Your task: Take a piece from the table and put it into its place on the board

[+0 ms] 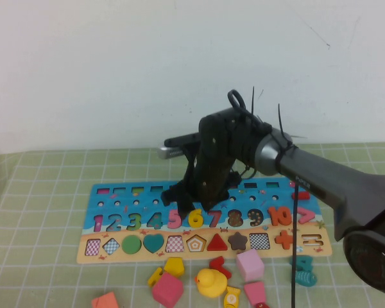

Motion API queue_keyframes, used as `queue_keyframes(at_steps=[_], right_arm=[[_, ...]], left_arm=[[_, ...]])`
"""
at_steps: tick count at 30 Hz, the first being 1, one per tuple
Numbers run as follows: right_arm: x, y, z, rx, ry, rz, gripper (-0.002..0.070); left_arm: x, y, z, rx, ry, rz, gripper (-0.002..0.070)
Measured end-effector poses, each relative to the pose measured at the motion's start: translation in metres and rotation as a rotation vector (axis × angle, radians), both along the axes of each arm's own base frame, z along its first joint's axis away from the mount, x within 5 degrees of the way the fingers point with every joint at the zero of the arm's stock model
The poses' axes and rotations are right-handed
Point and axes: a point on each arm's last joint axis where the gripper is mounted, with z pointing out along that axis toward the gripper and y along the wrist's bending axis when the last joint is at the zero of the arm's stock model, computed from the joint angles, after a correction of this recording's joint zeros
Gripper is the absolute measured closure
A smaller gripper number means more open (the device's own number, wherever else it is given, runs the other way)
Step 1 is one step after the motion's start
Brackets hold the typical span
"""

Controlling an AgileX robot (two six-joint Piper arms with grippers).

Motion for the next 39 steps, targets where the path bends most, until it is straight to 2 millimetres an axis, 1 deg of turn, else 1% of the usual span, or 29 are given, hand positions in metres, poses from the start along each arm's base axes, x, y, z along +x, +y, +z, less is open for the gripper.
queue_keyframes(at_steps=[5,7,9,12,15,18,21,26,29,31,34,35,39], right_arm=[[0.004,0.003,0.024,0.014,-0.037,0.035,0.0254],[0.004,0.003,0.032,0.01,-0.042,0.061,0.027],[0.003,0.003,0.04,0.001,-0.046,0.096,0.0319],[0.002,0.002,0.054,-0.019,-0.058,0.181,0.0426],[0.002,0.003,0.072,-0.007,-0.107,0.244,0.0534],[-0.002,0.003,0.095,0.032,-0.14,0.284,0.0627],[-0.011,0.0,0.132,0.087,-0.196,0.327,0.0662],[-0.035,-0.015,0.213,0.175,-0.343,0.369,0.0675],[-0.052,-0.027,0.255,0.209,-0.427,0.38,0.0676],[-0.064,-0.035,0.278,0.224,-0.469,0.39,0.0677],[-0.086,-0.051,0.308,0.242,-0.513,0.412,0.0677],[-0.094,-0.056,0.314,0.243,-0.517,0.422,0.0677],[-0.126,-0.077,0.328,0.246,-0.5,0.467,0.0678]], left_arm=[[0.0,0.0,0.0,0.0,0.0,0.0,0.0676],[0.0,0.0,0.0,0.0,0.0,0.0,0.0676],[0.0,0.0,0.0,0.0,0.0,0.0,0.0676],[0.0,0.0,0.0,0.0,0.0,0.0,0.0676],[0.0,0.0,0.0,0.0,0.0,0.0,0.0676],[0.0,0.0,0.0,0.0,0.0,0.0,0.0676],[0.0,0.0,0.0,0.0,0.0,0.0,0.0676],[0.0,0.0,0.0,0.0,0.0,0.0,0.0676],[0.0,0.0,0.0,0.0,0.0,0.0,0.0676],[0.0,0.0,0.0,0.0,0.0,0.0,0.0676],[0.0,0.0,0.0,0.0,0.0,0.0,0.0676],[0.0,0.0,0.0,0.0,0.0,0.0,0.0676],[0.0,0.0,0.0,0.0,0.0,0.0,0.0676]])
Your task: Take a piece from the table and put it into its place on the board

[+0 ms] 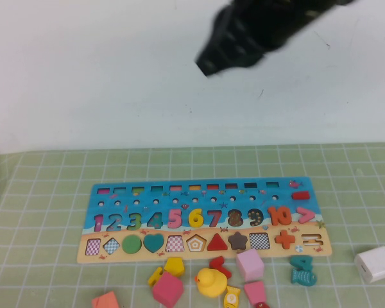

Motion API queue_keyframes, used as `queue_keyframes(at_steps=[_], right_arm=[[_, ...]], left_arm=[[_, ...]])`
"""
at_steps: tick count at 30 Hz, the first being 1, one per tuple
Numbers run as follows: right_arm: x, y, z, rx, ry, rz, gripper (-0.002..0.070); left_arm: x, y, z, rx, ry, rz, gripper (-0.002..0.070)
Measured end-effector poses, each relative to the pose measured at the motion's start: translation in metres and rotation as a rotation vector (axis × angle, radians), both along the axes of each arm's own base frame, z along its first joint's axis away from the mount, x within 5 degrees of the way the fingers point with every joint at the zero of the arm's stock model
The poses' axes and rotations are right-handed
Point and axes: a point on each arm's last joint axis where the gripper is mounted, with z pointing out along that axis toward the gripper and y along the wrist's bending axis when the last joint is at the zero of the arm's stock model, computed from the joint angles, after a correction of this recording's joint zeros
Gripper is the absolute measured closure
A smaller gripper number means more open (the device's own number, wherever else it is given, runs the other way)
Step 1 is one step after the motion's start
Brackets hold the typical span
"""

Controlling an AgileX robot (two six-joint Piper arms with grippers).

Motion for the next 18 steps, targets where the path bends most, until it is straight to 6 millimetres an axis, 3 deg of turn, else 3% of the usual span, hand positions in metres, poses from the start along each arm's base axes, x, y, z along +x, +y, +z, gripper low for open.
queue_keyframes(at_steps=[8,18], right_arm=[[-0.074,-0.046,-0.009,0.004,0.072,0.067,0.0678],[-0.149,-0.103,-0.049,0.053,0.05,0.015,0.0678]], left_arm=[[0.0,0.0,0.0,0.0,0.0,0.0,0.0676],[0.0,0.0,0.0,0.0,0.0,0.0,0.0676]])
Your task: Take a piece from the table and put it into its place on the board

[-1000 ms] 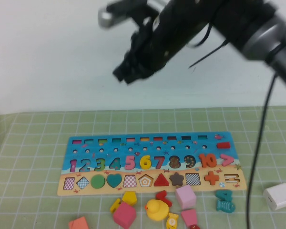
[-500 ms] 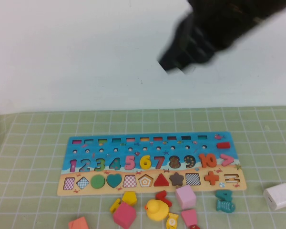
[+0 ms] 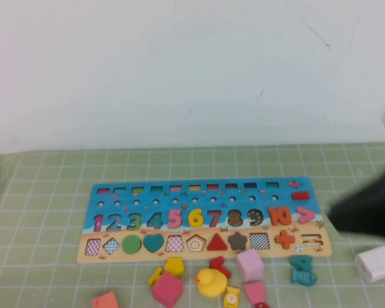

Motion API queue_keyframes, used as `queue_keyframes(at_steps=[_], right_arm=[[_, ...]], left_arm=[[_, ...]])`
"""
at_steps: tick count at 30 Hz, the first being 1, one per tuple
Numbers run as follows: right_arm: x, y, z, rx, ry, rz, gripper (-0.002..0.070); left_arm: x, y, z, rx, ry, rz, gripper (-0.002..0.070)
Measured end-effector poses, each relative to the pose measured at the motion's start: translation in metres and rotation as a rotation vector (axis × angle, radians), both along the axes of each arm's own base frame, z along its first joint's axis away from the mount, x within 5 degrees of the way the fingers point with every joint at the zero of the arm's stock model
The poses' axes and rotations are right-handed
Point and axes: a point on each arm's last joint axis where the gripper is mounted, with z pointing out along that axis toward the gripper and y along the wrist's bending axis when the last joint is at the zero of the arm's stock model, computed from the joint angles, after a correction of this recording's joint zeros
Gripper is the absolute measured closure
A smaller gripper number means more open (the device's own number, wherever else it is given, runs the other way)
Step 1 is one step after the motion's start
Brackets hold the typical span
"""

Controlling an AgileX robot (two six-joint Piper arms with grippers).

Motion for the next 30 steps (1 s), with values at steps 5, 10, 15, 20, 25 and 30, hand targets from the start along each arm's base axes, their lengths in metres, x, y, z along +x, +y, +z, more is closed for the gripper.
queue_keyframes(at_steps=[5,10,15,20,25,30], right_arm=[[-0.024,-0.021,-0.02,-0.072,0.041,-0.011,0.0678],[-0.035,-0.037,-0.038,-0.1,-0.024,-0.053,0.0678],[-0.037,-0.044,-0.058,-0.001,-0.209,-0.094,0.0678],[-0.041,-0.053,-0.085,0.085,-0.333,-0.161,0.0678],[-0.049,-0.065,-0.117,0.163,-0.44,-0.232,0.0678],[-0.058,-0.086,-0.147,0.227,-0.56,-0.355,0.0678]], left_arm=[[0.0,0.0,0.0,0.0,0.0,0.0,0.0676],[0.0,0.0,0.0,0.0,0.0,0.0,0.0676],[0.0,0.0,0.0,0.0,0.0,0.0,0.0676],[0.0,0.0,0.0,0.0,0.0,0.0,0.0676],[0.0,0.0,0.0,0.0,0.0,0.0,0.0676],[0.0,0.0,0.0,0.0,0.0,0.0,0.0676]])
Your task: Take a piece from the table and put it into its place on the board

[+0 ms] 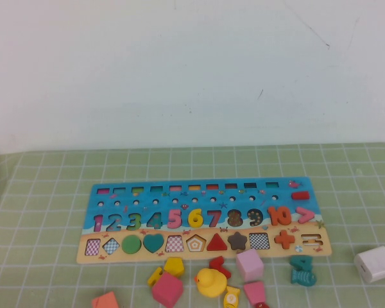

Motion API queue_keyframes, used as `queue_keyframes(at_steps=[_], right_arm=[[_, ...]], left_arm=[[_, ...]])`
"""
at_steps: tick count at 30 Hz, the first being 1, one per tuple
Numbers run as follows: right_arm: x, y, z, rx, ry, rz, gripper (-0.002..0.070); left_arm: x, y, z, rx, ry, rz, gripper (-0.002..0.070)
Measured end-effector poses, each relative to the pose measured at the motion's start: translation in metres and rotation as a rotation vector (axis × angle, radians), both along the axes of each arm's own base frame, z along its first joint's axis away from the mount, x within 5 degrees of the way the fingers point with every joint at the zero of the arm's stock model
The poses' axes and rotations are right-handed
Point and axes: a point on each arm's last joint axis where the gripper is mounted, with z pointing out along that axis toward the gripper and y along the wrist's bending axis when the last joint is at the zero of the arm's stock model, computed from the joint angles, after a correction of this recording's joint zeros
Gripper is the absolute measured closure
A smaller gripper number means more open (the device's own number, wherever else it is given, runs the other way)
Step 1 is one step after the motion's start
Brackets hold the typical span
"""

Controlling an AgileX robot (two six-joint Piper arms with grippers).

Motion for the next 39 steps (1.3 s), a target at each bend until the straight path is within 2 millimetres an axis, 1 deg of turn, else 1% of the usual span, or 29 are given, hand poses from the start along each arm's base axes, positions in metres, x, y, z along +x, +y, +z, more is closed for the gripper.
queue_keyframes(at_steps=[3,10,16,21,25,29,34,39], right_arm=[[-0.004,-0.014,-0.017,0.011,-0.022,-0.107,0.0678],[-0.015,-0.043,-0.042,0.037,-0.09,-0.384,0.0678],[-0.025,-0.056,-0.06,0.062,-0.146,-0.542,0.0678],[-0.027,-0.057,-0.061,0.129,-0.14,-0.566,0.0678],[-0.027,-0.056,-0.063,0.144,-0.125,-0.565,0.0678],[-0.027,-0.055,-0.065,0.139,-0.098,-0.557,0.0678],[-0.029,-0.055,-0.07,0.086,-0.081,-0.545,0.0678],[-0.032,-0.058,-0.075,0.108,-0.026,-0.601,0.0678]], left_arm=[[0.0,0.0,0.0,0.0,0.0,0.0,0.0676],[0.0,0.0,0.0,0.0,0.0,0.0,0.0676],[0.0,0.0,0.0,0.0,0.0,0.0,0.0676],[0.0,0.0,0.0,0.0,0.0,0.0,0.0676],[0.0,0.0,0.0,0.0,0.0,0.0,0.0676],[0.0,0.0,0.0,0.0,0.0,0.0,0.0676],[0.0,0.0,0.0,0.0,0.0,0.0,0.0676],[0.0,0.0,0.0,0.0,0.0,0.0,0.0676]])
